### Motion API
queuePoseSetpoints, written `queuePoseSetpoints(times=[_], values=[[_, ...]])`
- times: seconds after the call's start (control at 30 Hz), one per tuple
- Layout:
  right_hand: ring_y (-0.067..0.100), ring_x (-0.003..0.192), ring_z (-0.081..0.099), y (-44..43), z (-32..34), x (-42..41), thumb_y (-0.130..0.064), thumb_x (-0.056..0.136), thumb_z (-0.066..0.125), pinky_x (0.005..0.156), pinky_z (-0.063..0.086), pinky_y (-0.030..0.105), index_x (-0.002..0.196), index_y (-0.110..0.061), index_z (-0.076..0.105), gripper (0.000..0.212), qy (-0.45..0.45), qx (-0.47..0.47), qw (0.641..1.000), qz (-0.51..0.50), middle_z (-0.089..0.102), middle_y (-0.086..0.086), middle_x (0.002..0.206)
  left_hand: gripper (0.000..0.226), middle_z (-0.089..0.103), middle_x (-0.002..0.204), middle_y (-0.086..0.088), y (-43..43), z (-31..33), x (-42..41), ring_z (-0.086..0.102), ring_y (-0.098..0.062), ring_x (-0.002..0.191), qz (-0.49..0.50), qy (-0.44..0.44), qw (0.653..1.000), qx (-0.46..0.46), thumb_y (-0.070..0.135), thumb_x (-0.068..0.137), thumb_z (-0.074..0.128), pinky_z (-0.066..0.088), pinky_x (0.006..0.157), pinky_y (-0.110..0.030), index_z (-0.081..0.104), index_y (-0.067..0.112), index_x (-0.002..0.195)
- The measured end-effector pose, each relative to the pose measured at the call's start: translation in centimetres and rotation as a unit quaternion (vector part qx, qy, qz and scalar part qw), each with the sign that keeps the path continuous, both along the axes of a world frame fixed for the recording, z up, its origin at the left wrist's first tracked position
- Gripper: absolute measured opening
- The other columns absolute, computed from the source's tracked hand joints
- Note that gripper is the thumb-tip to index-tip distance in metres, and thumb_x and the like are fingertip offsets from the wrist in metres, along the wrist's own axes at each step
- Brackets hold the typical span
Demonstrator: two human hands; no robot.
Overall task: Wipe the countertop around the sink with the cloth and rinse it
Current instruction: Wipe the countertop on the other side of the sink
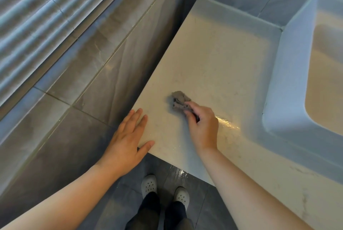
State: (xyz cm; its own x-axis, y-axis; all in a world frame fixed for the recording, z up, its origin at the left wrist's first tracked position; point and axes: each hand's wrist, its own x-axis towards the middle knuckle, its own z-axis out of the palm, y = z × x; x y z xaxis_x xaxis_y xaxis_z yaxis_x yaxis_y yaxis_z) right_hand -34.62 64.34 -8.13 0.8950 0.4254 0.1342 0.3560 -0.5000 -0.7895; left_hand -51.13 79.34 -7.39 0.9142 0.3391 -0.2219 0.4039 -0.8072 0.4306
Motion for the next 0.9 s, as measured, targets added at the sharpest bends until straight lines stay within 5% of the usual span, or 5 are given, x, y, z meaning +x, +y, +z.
queuePoseSetpoints(times=[0.17,0.47,0.67,0.8,0.9], values=[[-0.002,0.088,0.062,-0.7,1.4,-1.4,-0.008,0.083,0.069,0.077,0.039,0.001,0.106,-0.020,0.073,0.026,0.119,0.018,0.992,0.031,0.071,-0.010,0.096,0.085,-0.013,0.157,0.010,0.1,0.3,0.0,-0.020,-0.004,0.141,-0.003,0.007,1.000,-0.006,0.069,0.081,0.015,-0.002,0.113,-0.025,0.009,0.020,0.151],[0.001,0.078,0.062,-5.6,4.7,7.0,-0.008,0.085,0.064,0.078,0.049,0.023,0.094,-0.024,0.071,0.020,0.125,0.098,0.978,-0.136,0.070,-0.010,0.086,0.088,-0.020,0.153,0.013,-0.1,0.3,-0.1,-0.025,-0.003,0.139,-0.005,0.022,1.000,0.007,0.071,0.080,0.015,-0.001,0.112,-0.028,0.003,0.020,0.151],[0.016,0.081,0.064,-7.3,3.9,8.3,-0.009,0.089,0.062,0.082,0.050,0.032,0.096,-0.014,0.071,0.012,0.339,0.130,0.924,-0.118,0.071,0.001,0.087,0.089,-0.023,0.152,0.013,-0.1,0.4,0.0,-0.026,-0.004,0.139,-0.007,0.038,0.999,0.018,0.072,0.079,0.012,-0.002,0.112,-0.028,0.002,0.020,0.151],[0.022,0.100,0.060,-8.0,2.7,8.7,-0.014,0.091,0.059,0.090,0.046,0.033,0.119,-0.011,0.062,0.028,0.063,-0.115,0.980,-0.152,0.066,0.007,0.112,0.091,-0.027,0.149,0.015,-0.2,0.6,0.2,-0.028,-0.003,0.138,-0.002,0.052,0.998,0.018,0.074,0.076,0.007,-0.004,0.112,-0.027,-0.002,0.021,0.151],[0.031,0.118,0.049,-7.8,3.3,6.6,-0.015,0.092,0.056,0.100,0.037,0.037,0.131,-0.005,0.051,0.040,-0.083,-0.147,0.974,-0.153,0.053,0.016,0.130,0.093,-0.026,0.149,0.016,-0.2,0.8,0.3,-0.027,-0.004,0.139,0.000,0.059,0.998,0.018,0.074,0.075,0.006,-0.004,0.113,-0.027,-0.001,0.021,0.151]])
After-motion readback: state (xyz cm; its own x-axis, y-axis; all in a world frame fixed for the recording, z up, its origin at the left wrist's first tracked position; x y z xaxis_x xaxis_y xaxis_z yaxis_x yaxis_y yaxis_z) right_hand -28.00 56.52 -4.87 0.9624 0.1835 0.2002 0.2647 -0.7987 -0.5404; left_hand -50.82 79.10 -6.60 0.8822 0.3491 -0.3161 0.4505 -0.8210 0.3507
